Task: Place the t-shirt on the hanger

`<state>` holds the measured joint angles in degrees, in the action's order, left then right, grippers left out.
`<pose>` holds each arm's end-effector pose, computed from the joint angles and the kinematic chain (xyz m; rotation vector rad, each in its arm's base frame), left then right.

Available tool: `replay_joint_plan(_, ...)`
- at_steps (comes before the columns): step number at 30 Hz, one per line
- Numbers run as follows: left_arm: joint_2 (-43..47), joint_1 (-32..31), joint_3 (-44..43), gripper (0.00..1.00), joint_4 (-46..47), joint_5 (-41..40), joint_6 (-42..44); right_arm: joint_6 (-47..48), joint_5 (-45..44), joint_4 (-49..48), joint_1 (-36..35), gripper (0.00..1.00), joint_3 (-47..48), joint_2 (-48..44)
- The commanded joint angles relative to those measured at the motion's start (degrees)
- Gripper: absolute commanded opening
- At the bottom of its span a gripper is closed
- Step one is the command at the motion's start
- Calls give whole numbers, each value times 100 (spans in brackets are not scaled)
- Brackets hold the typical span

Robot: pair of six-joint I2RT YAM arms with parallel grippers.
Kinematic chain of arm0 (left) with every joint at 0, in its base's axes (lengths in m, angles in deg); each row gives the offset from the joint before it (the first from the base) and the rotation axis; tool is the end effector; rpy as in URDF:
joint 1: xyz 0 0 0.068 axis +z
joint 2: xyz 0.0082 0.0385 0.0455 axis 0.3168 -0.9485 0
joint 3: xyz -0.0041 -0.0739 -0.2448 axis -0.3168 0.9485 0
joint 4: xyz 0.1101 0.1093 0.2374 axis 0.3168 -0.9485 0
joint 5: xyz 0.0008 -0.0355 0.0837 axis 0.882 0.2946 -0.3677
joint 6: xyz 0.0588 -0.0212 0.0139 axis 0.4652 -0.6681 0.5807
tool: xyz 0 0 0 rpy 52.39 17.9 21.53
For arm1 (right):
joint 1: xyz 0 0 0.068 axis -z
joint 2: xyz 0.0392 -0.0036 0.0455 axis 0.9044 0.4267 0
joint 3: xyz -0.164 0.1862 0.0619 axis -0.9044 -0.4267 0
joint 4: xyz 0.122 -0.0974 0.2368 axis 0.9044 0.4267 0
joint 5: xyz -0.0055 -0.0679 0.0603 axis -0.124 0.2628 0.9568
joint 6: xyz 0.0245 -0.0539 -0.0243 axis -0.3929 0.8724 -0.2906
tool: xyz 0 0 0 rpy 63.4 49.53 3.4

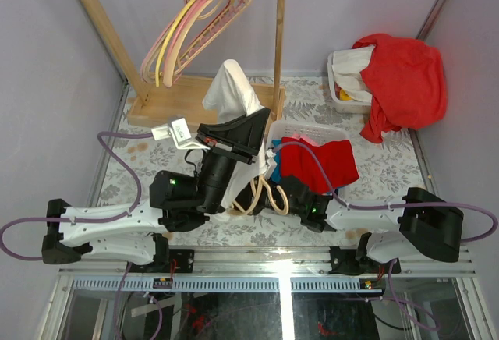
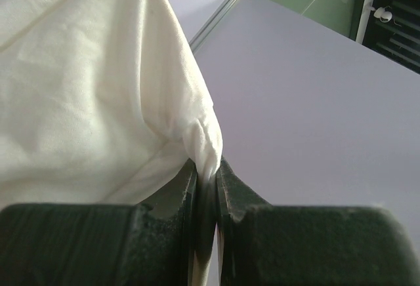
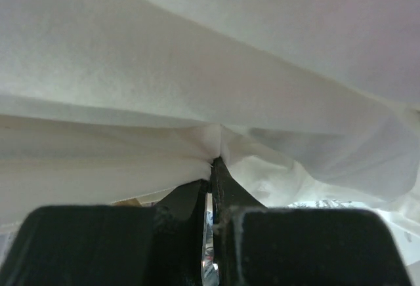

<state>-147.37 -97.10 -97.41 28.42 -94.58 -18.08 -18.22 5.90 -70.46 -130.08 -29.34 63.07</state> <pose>0.0840 -0.2457 0.4611 -0.2329 1.0531 -1.1777 0.1301 0.2933 0.1933 -0.2478 1.9353 1.5922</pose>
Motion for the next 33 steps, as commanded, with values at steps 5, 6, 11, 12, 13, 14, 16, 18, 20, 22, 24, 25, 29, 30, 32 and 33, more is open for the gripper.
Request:
replay_joint_plan(5, 169, 14, -240, 0, 1958, 540, 187, -255, -327, 365, -437, 0, -908, -273)
replay_joint_plan(6, 177, 17, -213, 0, 1998, 541, 220, -278, -340, 411, -462, 0, -989, -395)
replay_joint_plan(11, 117, 15, -52, 0, 2429, 650, 394, -248, -487, 919, -695, 0, -1018, -836)
replay_joint_plan(12, 76, 14, -27, 0, 2575, 692, 422, -247, -516, 943, -771, 0, -999, -833)
replay_joint_plan(13, 36, 14, 1, 0, 2710, 722, 445, -255, -545, 946, -854, 0, -963, -796)
replay_joint_plan(14, -4, 13, 18, 0, 2832, 733, 460, -261, -591, 954, -944, 0, -921, -740)
replay_joint_plan(16, -89, 12, 59, 0, 3096, 814, 470, -270, -697, 940, -1096, 0, -861, -637)
replay_joint_plan(18, -175, 14, 5, 0, 3156, 835, 498, -295, -804, 939, -1238, 0, -817, -527)
replay_joint_plan(20, -236, 10, -86, 0, 3097, 830, 571, -287, -1068, 1109, -1501, 0, -743, -497)
replay_joint_plan(22, -277, 8, -143, 0, 3035, 765, 662, -266, -1349, 1356, -1713, 0, -641, -463)
replay_joint_plan(24, -316, 6, -150, 0, 3047, 736, 738, -266, -1503, 1438, -1849, 0, -573, -436)
replay_joint_plan(25, -330, 6, -150, 0, 3073, 724, 769, -265, -1557, 1465, -1898, 0, -556, -421)
replay_joint_plan(29, -407, -1, -111, 0, 3229, 775, 894, -247, -1588, 1453, -1994, 0, -470, -377)
replay_joint_plan(30, -417, -3, -92, 0, 3275, 808, 901, -228, -1570, 1460, -2006, 0, -437, -371)
replay_joint_plan(32, -424, -2, -65, 0, 3349, 879, 923, -186, -1611, 1471, -2004, 0, -430, -415)
replay_joint_plan(33, -418, 1, -61, 0, 3367, 905, 936, -156, -1636, 1486, -2008, 0, -415, -448)
